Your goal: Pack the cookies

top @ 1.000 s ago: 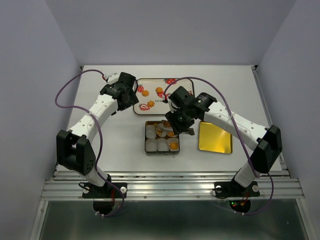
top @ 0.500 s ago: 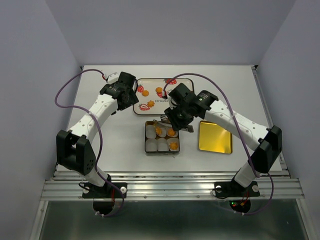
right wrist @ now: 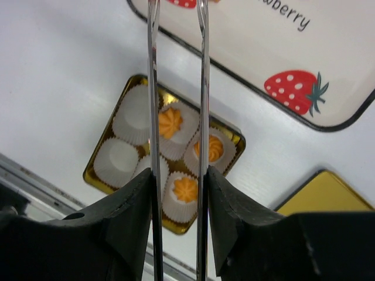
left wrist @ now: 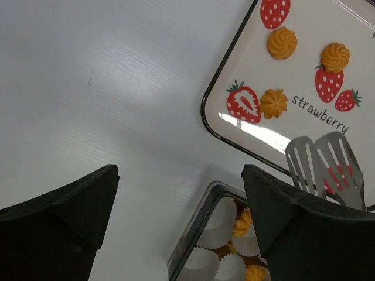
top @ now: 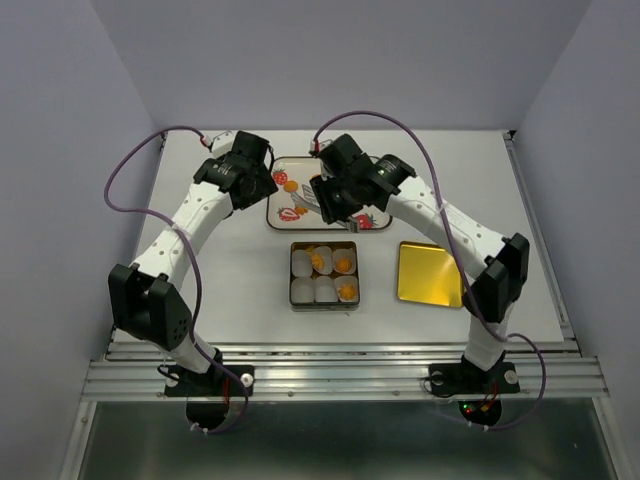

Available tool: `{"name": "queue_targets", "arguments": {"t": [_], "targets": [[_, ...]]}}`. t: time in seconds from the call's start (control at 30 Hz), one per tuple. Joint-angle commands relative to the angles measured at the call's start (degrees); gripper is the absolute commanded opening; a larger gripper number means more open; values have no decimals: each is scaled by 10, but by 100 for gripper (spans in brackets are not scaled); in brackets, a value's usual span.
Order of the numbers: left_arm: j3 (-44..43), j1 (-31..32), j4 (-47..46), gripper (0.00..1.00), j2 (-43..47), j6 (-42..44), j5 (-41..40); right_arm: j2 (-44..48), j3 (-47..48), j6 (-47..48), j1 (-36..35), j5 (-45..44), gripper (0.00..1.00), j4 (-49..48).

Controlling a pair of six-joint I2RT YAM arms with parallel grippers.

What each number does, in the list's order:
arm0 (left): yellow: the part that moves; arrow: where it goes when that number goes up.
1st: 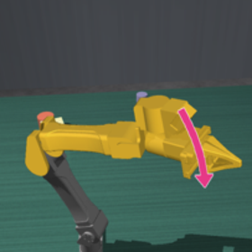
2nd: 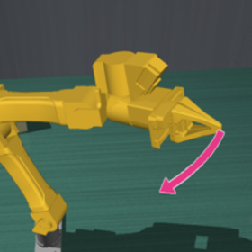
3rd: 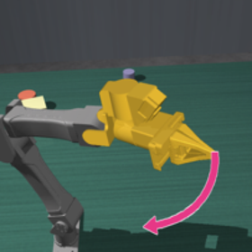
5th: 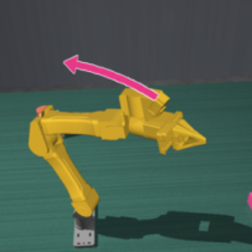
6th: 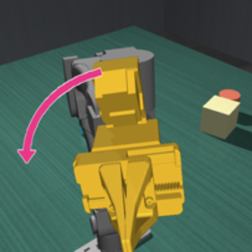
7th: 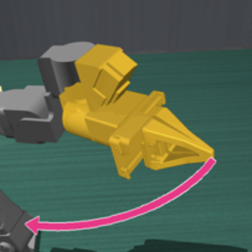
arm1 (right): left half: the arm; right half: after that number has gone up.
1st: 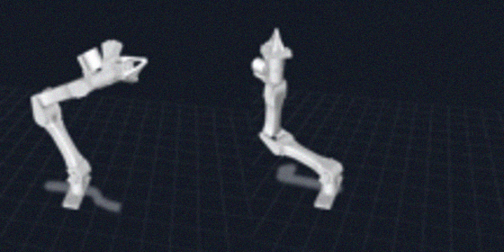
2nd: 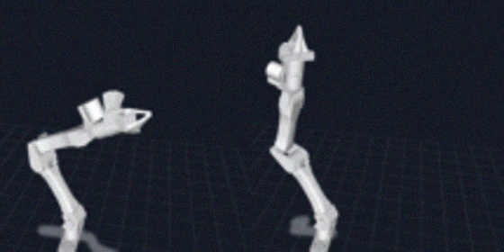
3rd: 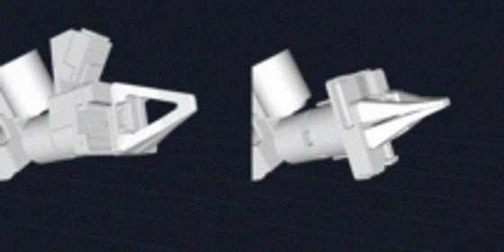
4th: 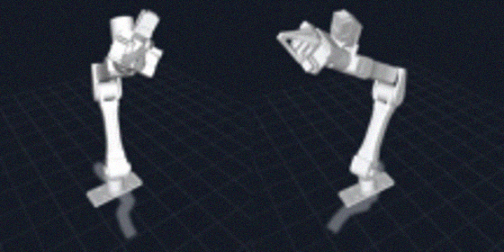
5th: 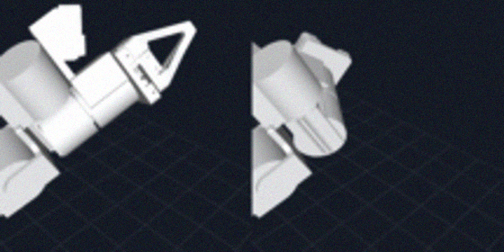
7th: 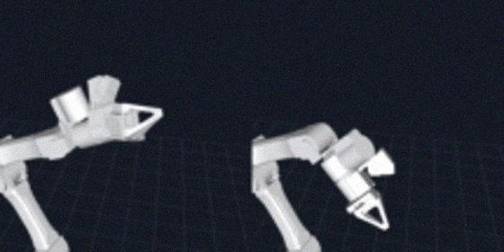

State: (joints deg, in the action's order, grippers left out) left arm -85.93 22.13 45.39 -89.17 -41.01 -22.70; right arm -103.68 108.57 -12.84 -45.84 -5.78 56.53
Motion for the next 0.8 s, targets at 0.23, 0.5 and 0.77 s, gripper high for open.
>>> {"name": "queue_targets", "arguments": {"t": [0.23, 0.5, 0.77], "targets": [[1, 0, 12, 99, 29, 0, -2, -122, 117, 11, 24, -34, 45, -27], [32, 1, 1, 99, 45, 2, 10, -151, 118, 21, 30, -19, 48, -34], [33, 0, -4, 99, 43, 10, 7, -174, 124, 24, 30, -17, 49, -36]]}}
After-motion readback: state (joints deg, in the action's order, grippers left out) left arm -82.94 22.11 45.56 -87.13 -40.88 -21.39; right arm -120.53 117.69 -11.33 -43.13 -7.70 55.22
